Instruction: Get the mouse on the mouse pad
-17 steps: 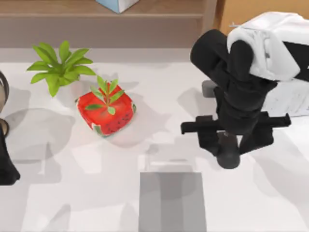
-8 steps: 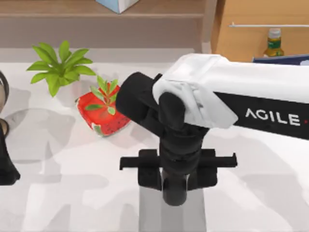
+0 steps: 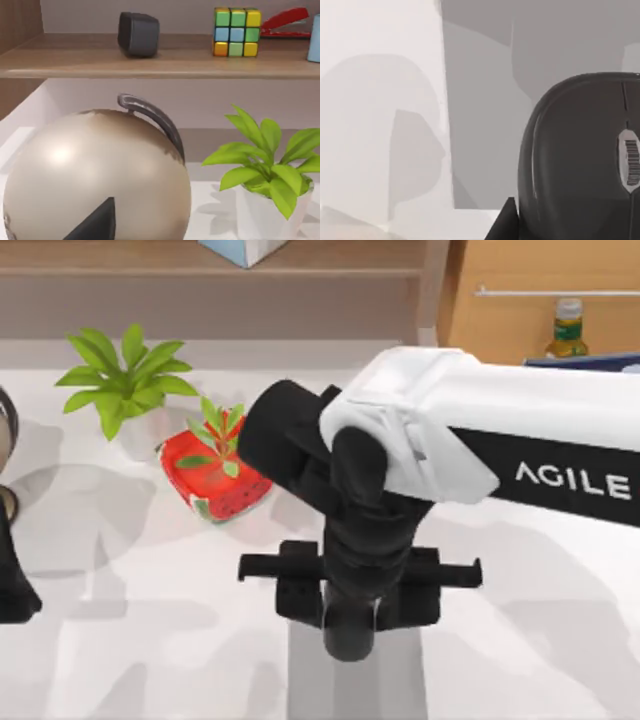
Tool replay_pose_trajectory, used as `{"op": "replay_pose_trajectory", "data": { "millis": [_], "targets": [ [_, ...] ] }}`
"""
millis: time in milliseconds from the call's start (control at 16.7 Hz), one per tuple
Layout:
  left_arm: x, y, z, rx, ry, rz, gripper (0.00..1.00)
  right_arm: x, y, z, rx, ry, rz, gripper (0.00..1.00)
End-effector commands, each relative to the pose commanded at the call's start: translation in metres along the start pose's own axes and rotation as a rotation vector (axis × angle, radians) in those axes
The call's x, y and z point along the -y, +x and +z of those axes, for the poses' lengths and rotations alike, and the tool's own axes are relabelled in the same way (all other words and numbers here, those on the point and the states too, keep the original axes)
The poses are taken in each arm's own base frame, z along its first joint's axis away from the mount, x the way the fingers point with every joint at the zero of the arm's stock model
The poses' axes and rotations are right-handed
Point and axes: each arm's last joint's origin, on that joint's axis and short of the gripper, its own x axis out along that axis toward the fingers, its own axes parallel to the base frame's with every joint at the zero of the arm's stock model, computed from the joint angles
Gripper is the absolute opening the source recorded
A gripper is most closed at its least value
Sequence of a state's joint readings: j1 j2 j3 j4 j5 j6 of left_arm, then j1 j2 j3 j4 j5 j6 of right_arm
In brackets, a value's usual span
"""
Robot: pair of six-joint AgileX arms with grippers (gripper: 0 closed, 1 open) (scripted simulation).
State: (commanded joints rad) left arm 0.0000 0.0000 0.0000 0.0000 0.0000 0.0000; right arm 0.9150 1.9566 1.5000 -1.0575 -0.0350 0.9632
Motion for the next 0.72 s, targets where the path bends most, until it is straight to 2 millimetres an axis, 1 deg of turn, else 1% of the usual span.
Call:
{"op": "replay_pose_trajectory", "data": {
  "millis": [420,600,720],
  "targets": [
    [0.0,0.0,0.0,0.0,0.0,0.0,1.0,-0.006,-0.016,0.004,0.06,0.039,0.127,0.0],
    [0.0,0.0,0.0,0.0,0.0,0.0,1.0,-0.007,-0.014,0.003,0.096,0.019,0.125,0.0],
    [0.0,0.0,0.0,0.0,0.0,0.0,1.0,-0.008,-0.007,0.002,0.108,-0.003,0.1,0.0]
  ]
}}
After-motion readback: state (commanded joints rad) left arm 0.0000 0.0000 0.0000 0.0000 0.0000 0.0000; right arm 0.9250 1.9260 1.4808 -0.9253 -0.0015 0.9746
